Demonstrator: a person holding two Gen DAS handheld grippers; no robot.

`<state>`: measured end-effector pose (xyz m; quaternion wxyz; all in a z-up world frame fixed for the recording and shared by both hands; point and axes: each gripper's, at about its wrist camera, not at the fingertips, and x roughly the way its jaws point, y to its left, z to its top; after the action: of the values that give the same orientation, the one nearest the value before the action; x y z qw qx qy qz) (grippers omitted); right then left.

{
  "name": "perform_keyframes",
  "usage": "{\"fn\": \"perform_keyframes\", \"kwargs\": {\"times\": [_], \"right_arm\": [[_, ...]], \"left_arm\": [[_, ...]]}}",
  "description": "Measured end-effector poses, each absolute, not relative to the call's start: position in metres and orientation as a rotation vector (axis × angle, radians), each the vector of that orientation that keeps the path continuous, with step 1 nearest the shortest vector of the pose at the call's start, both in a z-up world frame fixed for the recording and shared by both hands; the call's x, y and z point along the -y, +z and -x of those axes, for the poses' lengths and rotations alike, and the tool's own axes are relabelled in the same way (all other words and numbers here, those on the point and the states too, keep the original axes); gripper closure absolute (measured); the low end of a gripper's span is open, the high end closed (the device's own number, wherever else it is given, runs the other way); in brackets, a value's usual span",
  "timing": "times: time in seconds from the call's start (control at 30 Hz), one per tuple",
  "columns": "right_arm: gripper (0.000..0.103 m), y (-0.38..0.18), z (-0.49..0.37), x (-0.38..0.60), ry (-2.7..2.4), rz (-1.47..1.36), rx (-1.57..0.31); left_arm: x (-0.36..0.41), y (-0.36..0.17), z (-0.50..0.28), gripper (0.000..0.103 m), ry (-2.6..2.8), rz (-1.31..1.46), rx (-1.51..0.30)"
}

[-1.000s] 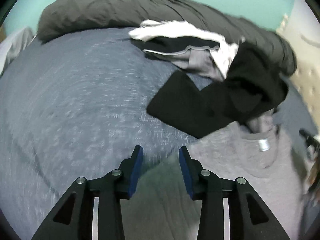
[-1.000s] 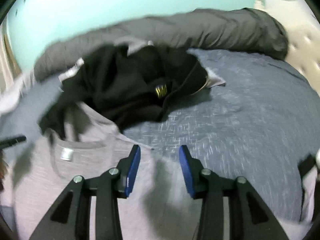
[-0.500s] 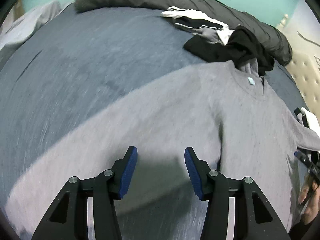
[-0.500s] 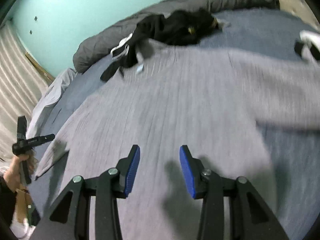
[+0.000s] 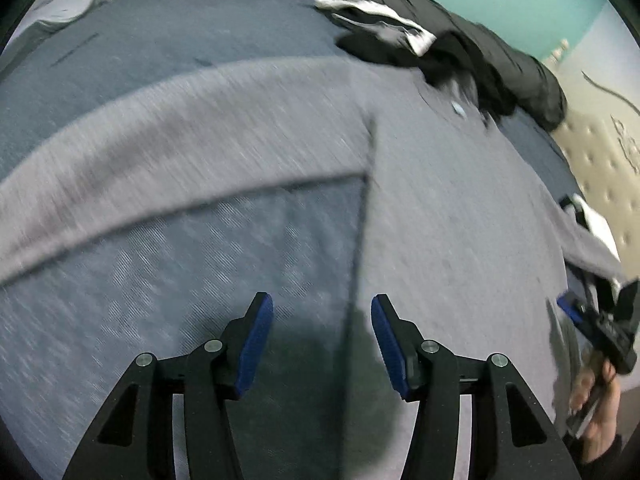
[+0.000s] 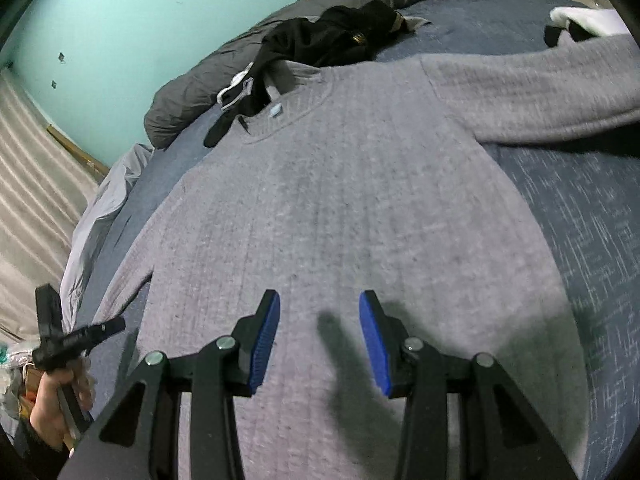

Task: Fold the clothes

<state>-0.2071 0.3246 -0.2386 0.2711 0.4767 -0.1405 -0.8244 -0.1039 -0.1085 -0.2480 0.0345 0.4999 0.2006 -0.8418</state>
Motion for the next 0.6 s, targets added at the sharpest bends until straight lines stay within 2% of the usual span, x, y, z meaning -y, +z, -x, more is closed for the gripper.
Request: {"fn": "perform_keyframes", "kwargs": {"times": [0.3, 0.6], "right_arm": [[0.061, -0.222, 0.215, -0.363, -2.225, -1.348, 0.473], [0.061, -0.209, 0.19, -0.436, -2.207, -1.563, 0.336]], "left_arm": [[0.084, -0.248, 0.085, 0.047, -2.577, -1.673, -0.647], [0.073, -0.242, 0.041, 0.047, -2.573, -1.808, -0.6]]}}
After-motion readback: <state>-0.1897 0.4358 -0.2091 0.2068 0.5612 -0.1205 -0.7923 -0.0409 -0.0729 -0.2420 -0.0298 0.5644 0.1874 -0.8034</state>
